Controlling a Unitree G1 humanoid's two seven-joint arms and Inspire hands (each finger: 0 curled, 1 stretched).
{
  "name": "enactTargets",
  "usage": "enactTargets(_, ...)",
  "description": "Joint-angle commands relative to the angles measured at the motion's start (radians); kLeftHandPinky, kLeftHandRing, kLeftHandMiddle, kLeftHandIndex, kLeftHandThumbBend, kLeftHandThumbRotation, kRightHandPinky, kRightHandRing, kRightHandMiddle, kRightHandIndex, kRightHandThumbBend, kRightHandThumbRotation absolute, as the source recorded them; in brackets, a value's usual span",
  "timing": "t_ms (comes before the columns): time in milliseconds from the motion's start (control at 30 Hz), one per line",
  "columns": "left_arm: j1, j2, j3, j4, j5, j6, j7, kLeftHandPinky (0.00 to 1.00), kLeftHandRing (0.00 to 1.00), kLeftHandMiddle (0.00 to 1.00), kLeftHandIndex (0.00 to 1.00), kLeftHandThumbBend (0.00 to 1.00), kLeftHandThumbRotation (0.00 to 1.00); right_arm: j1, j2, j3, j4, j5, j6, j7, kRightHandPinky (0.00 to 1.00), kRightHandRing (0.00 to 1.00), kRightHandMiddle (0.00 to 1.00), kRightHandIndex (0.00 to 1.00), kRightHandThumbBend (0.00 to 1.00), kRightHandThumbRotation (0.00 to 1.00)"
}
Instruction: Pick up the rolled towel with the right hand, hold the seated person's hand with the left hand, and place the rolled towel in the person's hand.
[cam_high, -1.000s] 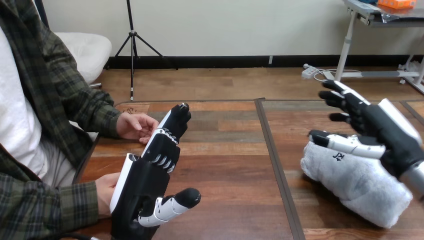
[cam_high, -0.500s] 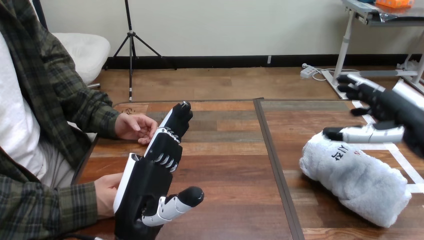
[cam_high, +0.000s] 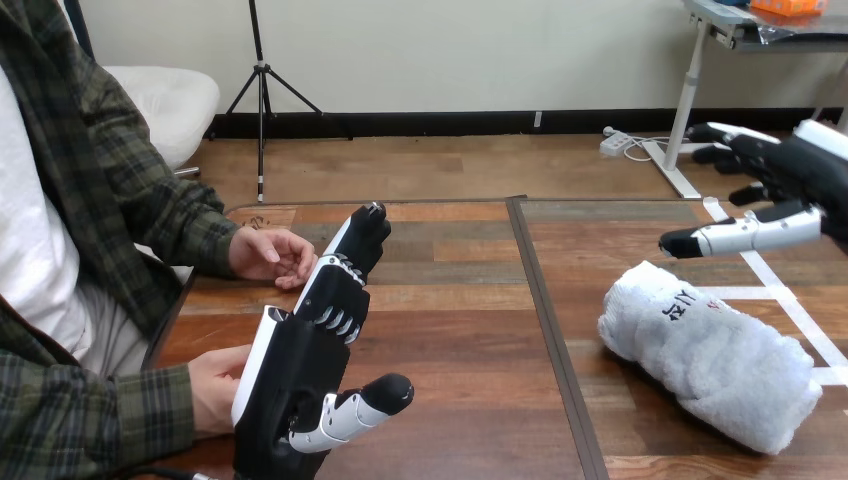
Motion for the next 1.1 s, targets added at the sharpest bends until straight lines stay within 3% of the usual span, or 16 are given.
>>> enactTargets(0,-0.040,-0.004,-0.010,-0.047,-0.004,-0.020,0.004,1.00,0.97,0.97,0.93,1.00,0.55,-0.129,-0.029,0.063,0.033,-0.030,0.008,0.030,0.88,0.97,0.97,0.98,0.99,0.32)
enactTargets(233,-0.034,-0.006,-0.007,-0.051,0.007,-0.034,0.013,1.00,0.97,0.97,0.93,1.00,0.55,-0.192,-0.037,0.119,0.127,-0.078,0.011,0.054,0.86,0.97,0.98,0.99,1.00,0.34)
enactTargets(633,-0.013,0.000,-0.020,-0.077,-0.016,-0.026,0.007,1.00,0.98,0.97,0.93,1.00,0.55,-0.276,-0.033,0.214,0.301,-0.178,-0.056,0.065,0.83,0.95,0.98,0.99,0.98,0.35)
enactTargets(833,-0.001,0.002,-0.017,-0.090,0.001,-0.037,0.019,1.00,0.97,0.96,0.93,1.00,0.56,-0.321,-0.008,0.271,0.399,-0.225,-0.070,0.060,0.84,0.96,0.99,1.00,0.94,0.33)
enactTargets(1033,0.009,0.007,-0.017,-0.100,0.005,-0.048,0.023,0.99,0.97,0.96,0.93,1.00,0.57,-0.356,0.025,0.310,0.484,-0.256,-0.051,0.048,0.86,0.97,1.00,1.00,0.91,0.32)
enactTargets(1067,0.018,0.010,-0.023,-0.117,-0.006,-0.037,0.021,0.98,0.97,0.96,0.93,1.00,0.57,-0.376,0.052,0.343,0.561,-0.283,-0.060,0.030,0.86,0.97,1.00,1.00,0.90,0.31)
